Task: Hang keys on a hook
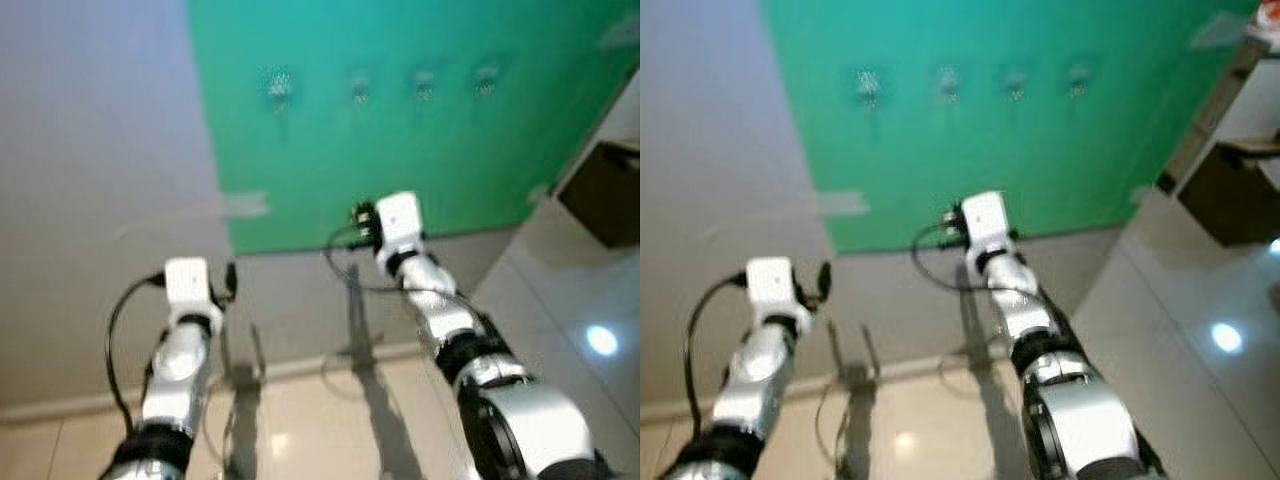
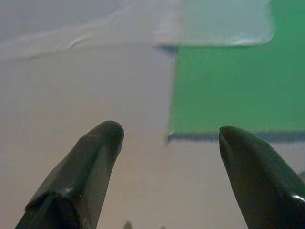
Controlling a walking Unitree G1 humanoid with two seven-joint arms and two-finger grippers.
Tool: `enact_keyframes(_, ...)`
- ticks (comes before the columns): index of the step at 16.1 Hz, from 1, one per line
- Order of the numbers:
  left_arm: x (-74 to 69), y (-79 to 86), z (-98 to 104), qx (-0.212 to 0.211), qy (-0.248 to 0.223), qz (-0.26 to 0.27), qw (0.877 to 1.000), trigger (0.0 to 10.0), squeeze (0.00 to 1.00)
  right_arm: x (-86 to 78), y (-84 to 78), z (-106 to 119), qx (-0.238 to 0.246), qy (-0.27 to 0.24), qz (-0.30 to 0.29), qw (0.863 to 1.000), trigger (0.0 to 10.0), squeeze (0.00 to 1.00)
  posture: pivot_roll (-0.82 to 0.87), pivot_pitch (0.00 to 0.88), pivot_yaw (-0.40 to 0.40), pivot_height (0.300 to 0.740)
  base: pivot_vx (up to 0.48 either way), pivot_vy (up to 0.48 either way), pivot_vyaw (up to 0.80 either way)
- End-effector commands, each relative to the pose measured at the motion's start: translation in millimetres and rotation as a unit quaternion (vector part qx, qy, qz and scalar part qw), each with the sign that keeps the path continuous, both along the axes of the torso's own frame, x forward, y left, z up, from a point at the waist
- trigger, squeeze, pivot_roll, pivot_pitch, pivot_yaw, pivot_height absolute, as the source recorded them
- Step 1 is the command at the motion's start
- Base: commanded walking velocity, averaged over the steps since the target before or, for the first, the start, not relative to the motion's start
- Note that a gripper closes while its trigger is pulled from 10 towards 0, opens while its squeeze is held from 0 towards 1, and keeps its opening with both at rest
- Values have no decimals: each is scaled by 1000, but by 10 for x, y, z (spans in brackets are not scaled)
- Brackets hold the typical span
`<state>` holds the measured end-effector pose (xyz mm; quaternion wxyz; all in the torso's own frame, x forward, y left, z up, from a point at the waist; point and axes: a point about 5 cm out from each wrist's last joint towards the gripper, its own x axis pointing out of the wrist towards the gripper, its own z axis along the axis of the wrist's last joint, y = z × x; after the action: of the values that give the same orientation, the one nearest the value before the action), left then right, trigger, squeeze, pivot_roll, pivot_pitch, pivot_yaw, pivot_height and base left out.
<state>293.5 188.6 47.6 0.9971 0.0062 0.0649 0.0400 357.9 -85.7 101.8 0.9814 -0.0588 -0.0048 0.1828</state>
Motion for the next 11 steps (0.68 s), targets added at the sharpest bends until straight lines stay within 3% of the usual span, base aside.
enact_keyframes(1, 8, -105, -12, -11, 1, -9, 1000, 10000, 0, -1, -109, -22, -8, 1, -10, 1000, 0, 0, 16, 0, -12, 740, 394, -270, 0)
enact_keyframes(11, -3, -93, -14, -6, 4, -9, 1000, 10000, 0, -74, -36, -108, -5, 9, 5, 1000, 0, 0, 9, 0, 1, 740, 444, 0, 0)
